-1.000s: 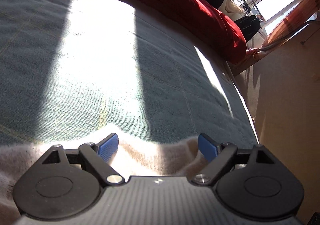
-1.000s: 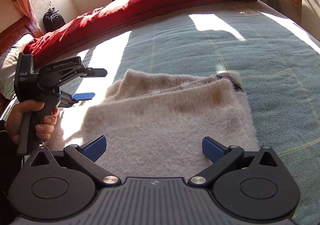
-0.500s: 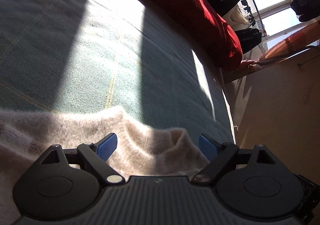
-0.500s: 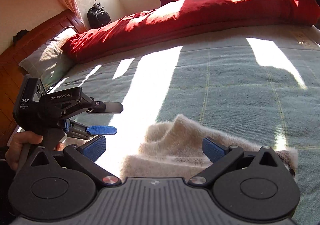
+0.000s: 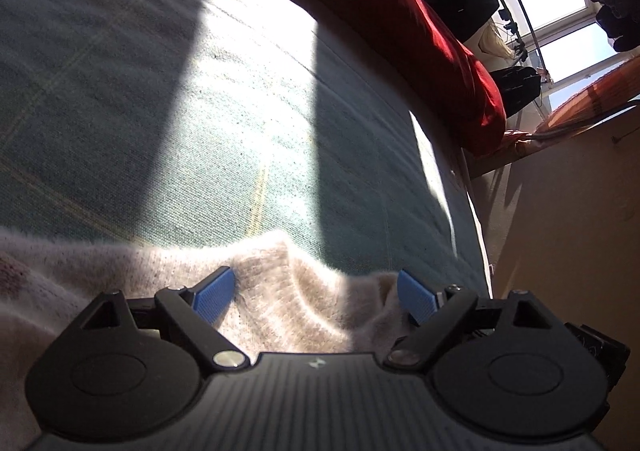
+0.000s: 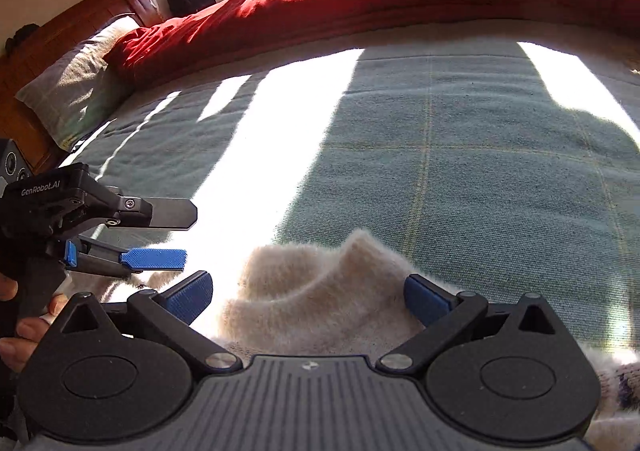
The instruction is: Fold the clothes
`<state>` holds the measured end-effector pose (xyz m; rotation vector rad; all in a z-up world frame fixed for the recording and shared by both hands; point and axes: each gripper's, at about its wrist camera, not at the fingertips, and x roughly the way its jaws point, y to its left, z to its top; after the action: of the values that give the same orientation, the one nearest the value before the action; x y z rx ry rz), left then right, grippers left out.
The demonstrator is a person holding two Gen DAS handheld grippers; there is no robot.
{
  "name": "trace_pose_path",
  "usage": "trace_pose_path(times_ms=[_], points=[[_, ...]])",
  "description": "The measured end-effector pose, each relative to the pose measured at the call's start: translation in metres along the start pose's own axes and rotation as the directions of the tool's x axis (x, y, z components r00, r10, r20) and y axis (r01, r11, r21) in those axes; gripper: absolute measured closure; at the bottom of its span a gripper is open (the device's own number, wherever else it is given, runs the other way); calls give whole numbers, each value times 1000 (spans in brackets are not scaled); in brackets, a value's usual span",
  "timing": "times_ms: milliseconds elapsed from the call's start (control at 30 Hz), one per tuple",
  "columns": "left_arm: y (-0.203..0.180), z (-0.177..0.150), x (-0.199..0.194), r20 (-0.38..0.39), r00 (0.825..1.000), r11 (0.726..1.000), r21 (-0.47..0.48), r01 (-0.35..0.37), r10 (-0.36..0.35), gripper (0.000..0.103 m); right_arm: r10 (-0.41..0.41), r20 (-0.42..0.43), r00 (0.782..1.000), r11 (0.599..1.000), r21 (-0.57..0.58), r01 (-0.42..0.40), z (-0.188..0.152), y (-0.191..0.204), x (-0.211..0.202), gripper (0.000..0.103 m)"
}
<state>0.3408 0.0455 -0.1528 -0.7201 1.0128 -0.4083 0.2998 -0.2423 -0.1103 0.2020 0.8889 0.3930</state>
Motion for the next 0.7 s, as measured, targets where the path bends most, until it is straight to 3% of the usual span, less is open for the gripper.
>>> trace_pose_path(times_ms=[133,267,433,600,700], points=[[-3,-1,-2,6,1000,1000,11,-18,18,13,-56,-8,998,995,79,57,-6,-16,-10,0],[-9,1,9,-30,991,990,58,-125,127,16,-75,-20,997,985,153,77,-8,-32,-2,0],[-52,3,-41,52,989,973,179,-147,139,14,-180,33,983,977,120,174,3,-7,-46,0],[-92,-21,-97,89,985,954,253,-163,145,14,-213,82,974,966,169,197,-9,18,-111,0],[-107,-44,-123,90,985,942,290,-171,151,13,-200,67,977,969,158,188,-28,37,-134,0]])
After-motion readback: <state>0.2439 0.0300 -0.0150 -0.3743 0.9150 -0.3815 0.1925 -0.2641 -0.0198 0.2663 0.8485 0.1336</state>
